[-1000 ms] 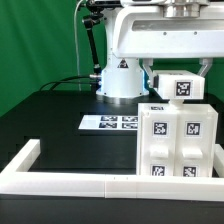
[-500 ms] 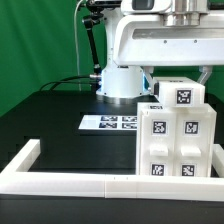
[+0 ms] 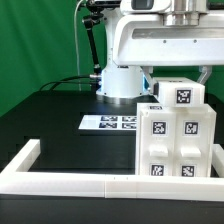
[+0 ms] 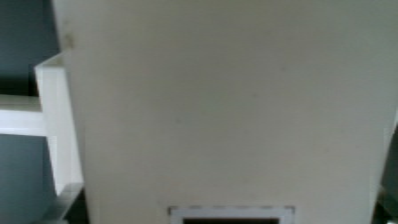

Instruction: Assemble cabinet

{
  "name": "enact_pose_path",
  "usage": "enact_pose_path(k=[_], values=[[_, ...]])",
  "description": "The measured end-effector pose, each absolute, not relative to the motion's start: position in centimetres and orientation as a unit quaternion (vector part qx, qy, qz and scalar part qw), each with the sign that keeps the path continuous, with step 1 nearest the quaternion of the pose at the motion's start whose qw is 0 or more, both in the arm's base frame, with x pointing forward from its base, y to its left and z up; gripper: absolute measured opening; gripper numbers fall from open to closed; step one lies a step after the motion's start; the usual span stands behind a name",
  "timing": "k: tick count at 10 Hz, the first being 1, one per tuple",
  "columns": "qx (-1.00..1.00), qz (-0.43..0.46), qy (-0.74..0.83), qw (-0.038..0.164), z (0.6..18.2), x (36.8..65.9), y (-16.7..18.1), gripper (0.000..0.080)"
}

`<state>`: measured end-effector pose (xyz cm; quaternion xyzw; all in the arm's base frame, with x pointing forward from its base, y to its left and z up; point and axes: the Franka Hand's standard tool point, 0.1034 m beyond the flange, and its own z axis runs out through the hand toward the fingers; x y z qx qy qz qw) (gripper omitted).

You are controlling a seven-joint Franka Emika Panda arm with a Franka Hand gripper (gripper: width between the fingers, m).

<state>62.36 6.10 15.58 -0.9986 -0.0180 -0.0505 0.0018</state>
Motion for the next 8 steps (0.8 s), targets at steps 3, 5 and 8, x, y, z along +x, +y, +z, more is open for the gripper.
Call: enact_pose_path(k=[3, 5, 8], values=[[-0.999, -0.050, -0.009, 0.002, 15.58, 62.36, 6.10, 0.0541], [-0.999, -0.051, -0.010, 0.002, 15.58, 62.36, 6.10, 0.0541], [-0.988, -0.050, 0.146, 0.016, 15.52, 62.16, 6.43, 0.0541]])
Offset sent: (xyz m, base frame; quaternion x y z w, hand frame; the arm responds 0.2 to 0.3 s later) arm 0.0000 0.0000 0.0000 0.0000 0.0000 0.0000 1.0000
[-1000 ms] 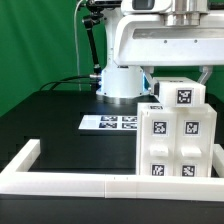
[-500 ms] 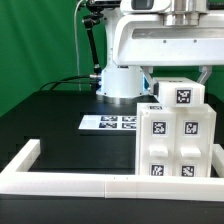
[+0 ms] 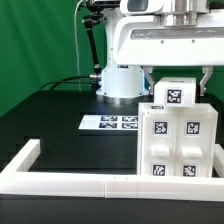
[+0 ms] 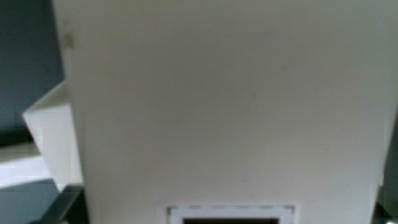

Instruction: Assemble cabinet

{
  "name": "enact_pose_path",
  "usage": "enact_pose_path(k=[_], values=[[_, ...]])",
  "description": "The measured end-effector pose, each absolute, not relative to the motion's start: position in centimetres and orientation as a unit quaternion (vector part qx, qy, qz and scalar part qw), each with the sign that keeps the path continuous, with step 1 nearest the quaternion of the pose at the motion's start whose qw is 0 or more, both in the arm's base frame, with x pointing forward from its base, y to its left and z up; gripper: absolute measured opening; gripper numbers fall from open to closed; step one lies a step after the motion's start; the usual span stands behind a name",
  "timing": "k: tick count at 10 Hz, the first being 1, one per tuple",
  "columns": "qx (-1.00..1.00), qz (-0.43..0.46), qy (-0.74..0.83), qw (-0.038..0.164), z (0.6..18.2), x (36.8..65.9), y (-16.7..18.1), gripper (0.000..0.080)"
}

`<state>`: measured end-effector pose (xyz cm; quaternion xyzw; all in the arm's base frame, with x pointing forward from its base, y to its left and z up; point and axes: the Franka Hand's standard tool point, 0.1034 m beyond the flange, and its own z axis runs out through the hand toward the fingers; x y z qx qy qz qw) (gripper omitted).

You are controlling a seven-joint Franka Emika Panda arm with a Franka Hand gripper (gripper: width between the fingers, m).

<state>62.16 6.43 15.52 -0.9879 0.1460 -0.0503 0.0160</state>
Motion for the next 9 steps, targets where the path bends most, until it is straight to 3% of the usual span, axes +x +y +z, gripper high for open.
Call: enact_pose_path(k=[4, 9], values=[[-0.915, -0.037, 0.399, 0.046, 15.41, 62.12, 7.21, 0.0541], [-0.842, -0.033, 0.534, 0.066, 15.36, 62.57, 7.35, 0.0541]])
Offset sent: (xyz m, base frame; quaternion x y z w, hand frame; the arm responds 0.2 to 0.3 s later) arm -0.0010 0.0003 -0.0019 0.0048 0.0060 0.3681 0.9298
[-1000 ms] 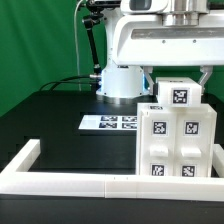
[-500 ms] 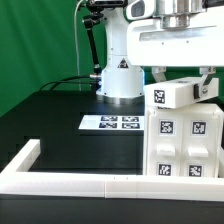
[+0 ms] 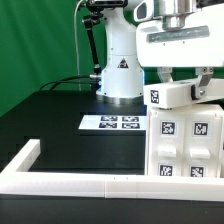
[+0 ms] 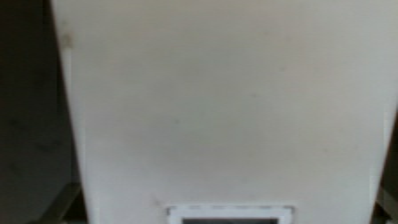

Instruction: Assemble cabinet

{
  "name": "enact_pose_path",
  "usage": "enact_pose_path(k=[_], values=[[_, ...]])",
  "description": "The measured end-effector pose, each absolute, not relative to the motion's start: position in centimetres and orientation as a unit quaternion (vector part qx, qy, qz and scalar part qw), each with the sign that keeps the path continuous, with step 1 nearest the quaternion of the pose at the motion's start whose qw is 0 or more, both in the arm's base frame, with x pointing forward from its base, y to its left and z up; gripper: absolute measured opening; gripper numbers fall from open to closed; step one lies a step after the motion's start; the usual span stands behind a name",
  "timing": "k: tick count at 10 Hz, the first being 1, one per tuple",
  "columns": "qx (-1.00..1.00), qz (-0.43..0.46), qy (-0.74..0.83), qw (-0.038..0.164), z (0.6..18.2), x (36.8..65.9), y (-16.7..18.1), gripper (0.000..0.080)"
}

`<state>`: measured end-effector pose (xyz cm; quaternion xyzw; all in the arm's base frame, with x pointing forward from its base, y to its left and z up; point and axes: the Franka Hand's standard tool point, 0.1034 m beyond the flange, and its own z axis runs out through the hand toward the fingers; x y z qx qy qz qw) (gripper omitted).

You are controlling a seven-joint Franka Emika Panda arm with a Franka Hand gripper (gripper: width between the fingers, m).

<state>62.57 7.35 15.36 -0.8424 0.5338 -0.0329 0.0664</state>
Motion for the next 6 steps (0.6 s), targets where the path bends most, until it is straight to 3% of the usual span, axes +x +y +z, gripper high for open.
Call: enact_pose_path(k=[6], values=[[-0.725, -0.011, 0.684, 0.082, 15.45, 62.56, 7.79, 0.0541]])
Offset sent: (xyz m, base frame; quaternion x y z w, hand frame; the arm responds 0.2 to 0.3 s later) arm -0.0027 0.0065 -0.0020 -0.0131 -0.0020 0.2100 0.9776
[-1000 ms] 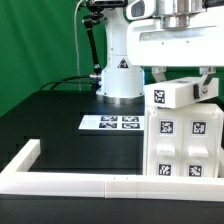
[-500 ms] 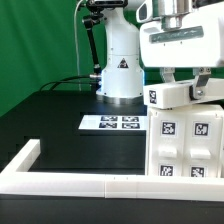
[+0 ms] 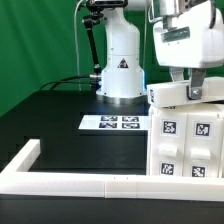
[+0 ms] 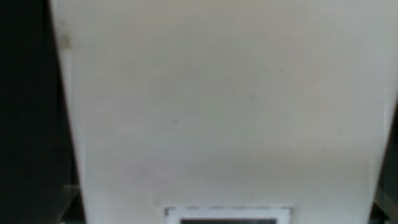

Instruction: Assemble cabinet

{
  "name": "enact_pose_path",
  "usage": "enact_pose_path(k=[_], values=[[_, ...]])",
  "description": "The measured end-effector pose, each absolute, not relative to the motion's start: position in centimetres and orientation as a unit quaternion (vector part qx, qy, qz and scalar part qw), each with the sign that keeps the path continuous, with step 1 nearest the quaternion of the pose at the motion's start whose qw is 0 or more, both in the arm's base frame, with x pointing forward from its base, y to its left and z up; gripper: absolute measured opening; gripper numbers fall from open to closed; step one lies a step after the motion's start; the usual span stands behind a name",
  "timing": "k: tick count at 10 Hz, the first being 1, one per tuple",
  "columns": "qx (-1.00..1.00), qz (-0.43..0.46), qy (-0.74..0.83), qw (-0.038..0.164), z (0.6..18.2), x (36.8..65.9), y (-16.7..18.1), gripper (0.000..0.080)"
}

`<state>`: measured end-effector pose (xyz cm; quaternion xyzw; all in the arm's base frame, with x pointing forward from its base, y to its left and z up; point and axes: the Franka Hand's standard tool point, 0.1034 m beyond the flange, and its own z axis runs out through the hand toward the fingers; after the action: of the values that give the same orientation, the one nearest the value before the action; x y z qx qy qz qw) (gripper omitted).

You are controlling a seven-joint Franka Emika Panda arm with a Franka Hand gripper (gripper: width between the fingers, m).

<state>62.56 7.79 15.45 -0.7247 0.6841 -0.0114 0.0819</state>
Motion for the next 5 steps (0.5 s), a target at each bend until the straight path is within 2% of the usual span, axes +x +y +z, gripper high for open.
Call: enact_pose_path(k=[3, 4, 5], values=[[-0.692, -0.005, 0.717, 0.085, 15.43, 62.54, 7.72, 0.0541], [-0.693, -0.005, 0.715, 0.085, 15.41, 62.53, 7.79, 0.0618], [-0.700, -0.005, 0.709, 0.085, 15.44, 62.52, 7.90, 0.0736]])
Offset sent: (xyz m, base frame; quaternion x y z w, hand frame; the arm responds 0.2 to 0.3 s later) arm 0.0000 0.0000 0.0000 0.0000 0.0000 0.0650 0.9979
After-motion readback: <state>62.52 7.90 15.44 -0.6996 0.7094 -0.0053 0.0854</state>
